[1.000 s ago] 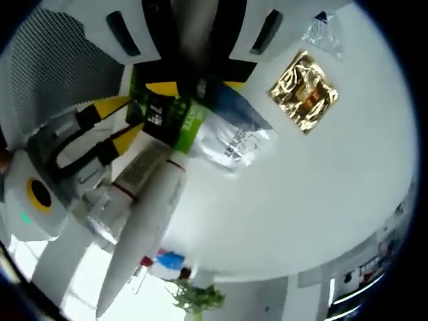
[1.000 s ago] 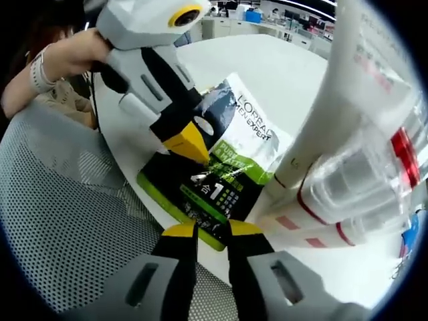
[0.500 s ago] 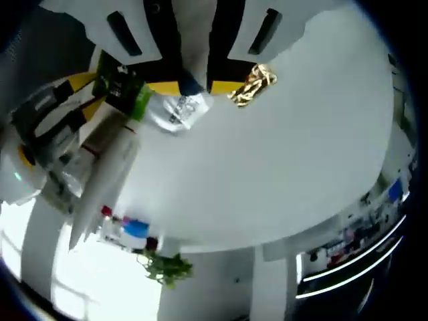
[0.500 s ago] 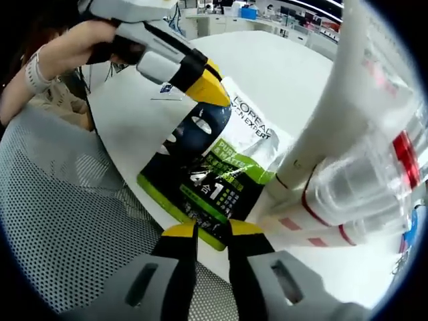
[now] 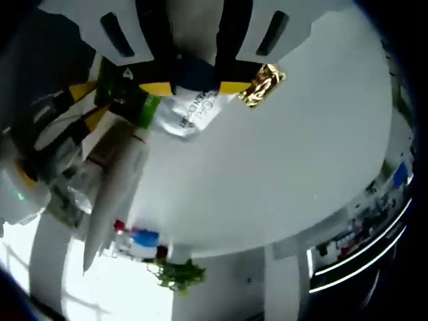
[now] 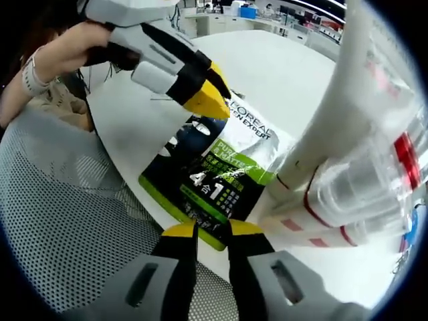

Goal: Arrange the skincare products in the storage area until every visible bottle or jar stands upright without overlapping.

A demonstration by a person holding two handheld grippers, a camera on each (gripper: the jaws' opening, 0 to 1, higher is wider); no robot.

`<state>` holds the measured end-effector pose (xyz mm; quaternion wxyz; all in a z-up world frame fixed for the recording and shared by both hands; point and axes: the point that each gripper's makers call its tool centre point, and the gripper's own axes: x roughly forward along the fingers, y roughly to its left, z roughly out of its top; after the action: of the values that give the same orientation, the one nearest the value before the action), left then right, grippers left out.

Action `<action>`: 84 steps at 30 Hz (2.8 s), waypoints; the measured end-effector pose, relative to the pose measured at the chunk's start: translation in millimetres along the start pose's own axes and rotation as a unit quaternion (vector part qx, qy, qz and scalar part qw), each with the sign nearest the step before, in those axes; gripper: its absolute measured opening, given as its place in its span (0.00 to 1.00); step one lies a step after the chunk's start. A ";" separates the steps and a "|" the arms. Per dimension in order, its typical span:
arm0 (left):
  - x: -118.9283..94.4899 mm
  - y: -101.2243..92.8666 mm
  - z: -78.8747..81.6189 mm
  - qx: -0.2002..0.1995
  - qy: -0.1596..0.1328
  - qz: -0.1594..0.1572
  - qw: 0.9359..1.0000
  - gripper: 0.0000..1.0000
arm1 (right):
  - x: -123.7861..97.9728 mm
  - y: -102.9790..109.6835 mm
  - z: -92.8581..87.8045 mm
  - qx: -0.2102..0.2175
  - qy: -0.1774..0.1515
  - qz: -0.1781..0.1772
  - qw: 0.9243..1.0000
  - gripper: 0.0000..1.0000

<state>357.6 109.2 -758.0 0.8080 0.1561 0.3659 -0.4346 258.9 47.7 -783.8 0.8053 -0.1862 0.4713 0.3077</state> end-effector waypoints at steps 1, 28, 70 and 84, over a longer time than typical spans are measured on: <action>0.5 0.4 -1.4 -0.002 0.002 0.000 1.000 0.22 | 0.0 0.1 0.0 0.000 0.000 -0.001 1.000 0.18; 10.0 3.9 -19.9 -0.008 0.024 -0.003 1.000 0.18 | 0.3 0.4 0.9 0.006 -0.005 0.002 1.000 0.18; -46.6 -4.1 -0.2 -0.029 -0.019 0.009 0.999 0.44 | 1.2 0.4 3.2 -0.016 -0.006 0.003 1.000 0.18; -76.4 -10.7 1.6 -0.031 -0.044 0.035 0.998 0.55 | 1.1 1.0 4.4 -0.043 0.001 -0.001 0.999 0.17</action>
<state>322.6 147.1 -700.7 0.8424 0.1250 0.3377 -0.4008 261.5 51.4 -782.6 0.7963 -0.2212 0.4588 0.3263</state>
